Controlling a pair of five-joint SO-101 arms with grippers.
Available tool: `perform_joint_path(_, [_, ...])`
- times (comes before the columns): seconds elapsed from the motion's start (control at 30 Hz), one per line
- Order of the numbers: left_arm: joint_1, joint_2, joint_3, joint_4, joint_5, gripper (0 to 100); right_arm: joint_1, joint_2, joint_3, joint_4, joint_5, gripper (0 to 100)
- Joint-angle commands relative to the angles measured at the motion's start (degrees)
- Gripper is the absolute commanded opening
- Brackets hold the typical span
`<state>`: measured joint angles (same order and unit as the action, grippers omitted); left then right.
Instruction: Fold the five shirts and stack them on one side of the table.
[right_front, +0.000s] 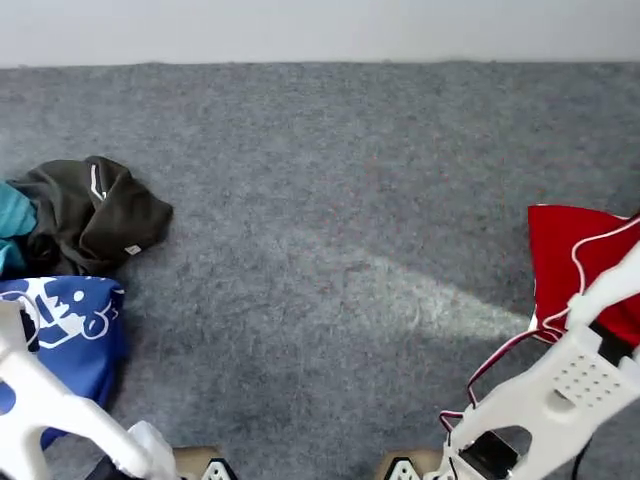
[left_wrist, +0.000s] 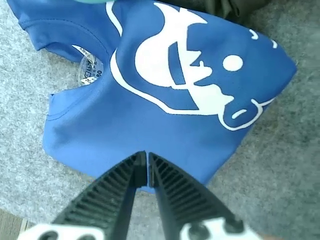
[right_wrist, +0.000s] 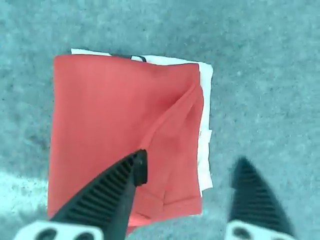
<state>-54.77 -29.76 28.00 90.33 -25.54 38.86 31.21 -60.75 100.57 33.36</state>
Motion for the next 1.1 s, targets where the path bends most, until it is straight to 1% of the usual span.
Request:
perform_joint_path(0.0, [-0.4, -1.7, -0.7, 1.0, 0.1, 2, 0.0, -1.8, 2.9, 2.2, -0.2, 2.7])
perform_joint_path(0.03, [-0.4, -1.7, -0.7, 1.1, 0.1, 2, -1.0, -1.7, 5.0, 2.2, 1.1, 0.1])
perform_joint_path(0.1, [-0.4, -1.7, -0.7, 1.2, 0.1, 2, -2.5, -1.7, 10.6, 2.2, 4.3, 3.6])
perform_joint_path(0.2, [-0.4, -1.7, -0.7, 2.1, 0.1, 2, -4.9, -1.7, 17.1, 0.8, 7.3, 3.0])
perform_joint_path(0.3, [-0.4, -1.7, -0.7, 2.5, 0.1, 2, -4.4, 0.4, 22.6, -5.1, 9.1, 0.9])
perform_joint_path(0.37, [-0.4, -1.7, -0.6, 2.5, 0.1, 2, -1.9, 3.2, 23.5, -8.2, 10.5, 0.9])
perform_joint_path(0.5, [-0.3, -1.7, -0.5, 2.4, 0.1, 2, 5.1, 7.1, 21.9, -10.5, 14.9, 0.9])
perform_joint_path(0.6, [-0.2, -1.7, -0.7, 2.4, 0.1, 2, 9.7, 6.2, 16.8, -6.8, 17.0, 0.9])
perform_joint_path(0.67, [-0.2, -1.7, -0.7, 2.4, 0.1, 2, 11.5, 4.8, 12.0, -2.3, 17.9, 0.9])
perform_joint_path(0.73, [-0.1, -1.7, -0.7, 2.4, 0.1, 2, 11.8, 3.4, 8.0, 2.6, 18.2, 0.9])
perform_joint_path(0.9, [-0.1, -1.7, -0.7, 2.4, 0.1, 2, 11.2, -0.1, 7.3, 2.3, 17.8, 0.9])
perform_joint_path(1.07, [-0.1, -1.7, -0.7, 2.4, 0.1, 2, 9.7, 4.1, 7.3, 1.1, 18.2, 0.9])
